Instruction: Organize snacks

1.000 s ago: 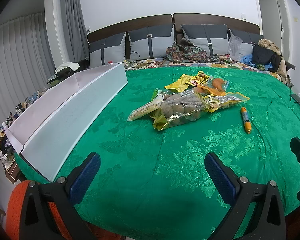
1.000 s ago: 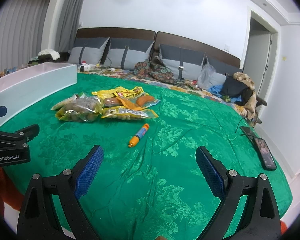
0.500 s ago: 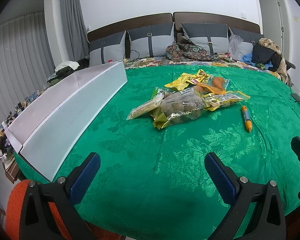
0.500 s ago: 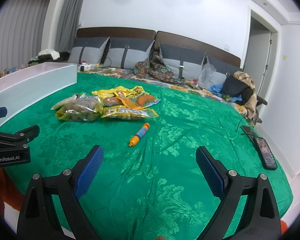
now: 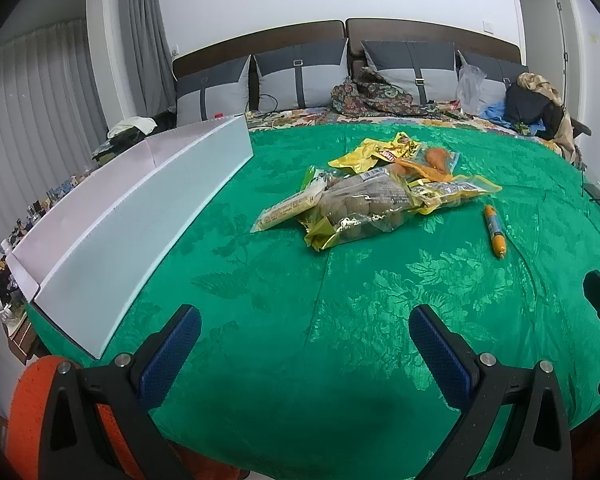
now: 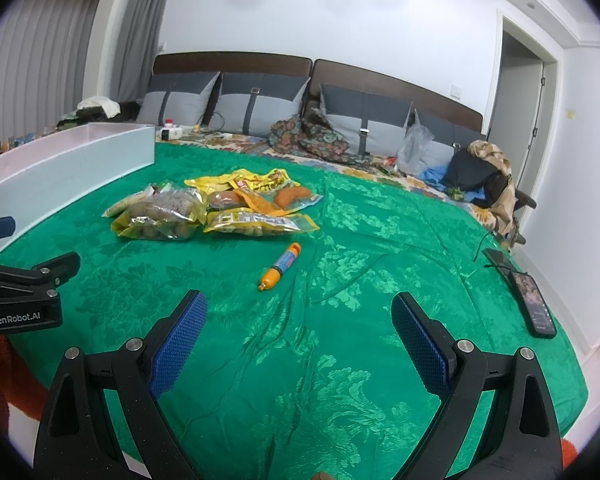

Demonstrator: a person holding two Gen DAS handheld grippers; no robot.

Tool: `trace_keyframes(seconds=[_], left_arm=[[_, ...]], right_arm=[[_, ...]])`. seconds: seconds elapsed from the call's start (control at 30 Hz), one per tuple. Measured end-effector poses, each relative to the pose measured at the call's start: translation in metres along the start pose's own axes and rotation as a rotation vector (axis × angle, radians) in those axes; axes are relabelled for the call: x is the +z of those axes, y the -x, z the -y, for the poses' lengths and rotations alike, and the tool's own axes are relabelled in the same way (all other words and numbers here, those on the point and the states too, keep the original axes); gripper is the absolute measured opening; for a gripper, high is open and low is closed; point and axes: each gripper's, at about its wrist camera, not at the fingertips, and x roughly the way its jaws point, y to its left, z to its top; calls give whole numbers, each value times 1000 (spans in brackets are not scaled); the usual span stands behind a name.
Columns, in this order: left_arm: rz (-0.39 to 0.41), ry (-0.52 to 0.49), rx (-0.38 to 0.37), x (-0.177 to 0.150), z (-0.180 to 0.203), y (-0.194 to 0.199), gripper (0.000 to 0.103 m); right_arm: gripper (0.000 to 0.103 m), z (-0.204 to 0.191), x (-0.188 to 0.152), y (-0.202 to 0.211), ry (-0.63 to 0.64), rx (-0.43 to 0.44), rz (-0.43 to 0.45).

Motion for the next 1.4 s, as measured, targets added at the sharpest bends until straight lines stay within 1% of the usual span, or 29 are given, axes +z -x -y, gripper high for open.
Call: trace_keyframes(seconds=[0.17, 0.23, 0.4, 0.47, 0.6, 0.87, 0.97, 1.1, 1.23, 1.4], left_arm=[[-24, 5, -6, -1, -2, -5, 103], [-58, 14, -20, -3, -3, -13, 103], [-185, 57, -78, -12, -8, -42, 103], [-209, 68, -90, -12, -9, -51, 103], [-215, 65, -76, -7, -9, -62, 103], [-282, 83, -67, -9, -14, -86, 103], [-285, 106, -77, -11, -18, -86, 103], [-284, 110, -72, -12, -20, -86, 103], [-283, 104, -79, -13, -21, -85, 103], [-277, 97, -82, -14, -22, -84, 103]], right_arm=[[95, -1, -3, -4, -2, 5, -7], [95, 1, -3, -6, -4, 7, -15], [95, 4, -5, -8, -19, 16, -36], [95, 7, -5, -11, -31, 20, -54], [95, 15, -9, -20, -67, 22, -105], [95, 30, -18, -35, -136, 19, -193], [95, 35, -20, -40, -148, 12, -217], [95, 47, -25, -51, -193, -3, -273], [95, 67, -32, -65, -255, -26, -349], [95, 94, -35, -82, -309, -58, -412]])
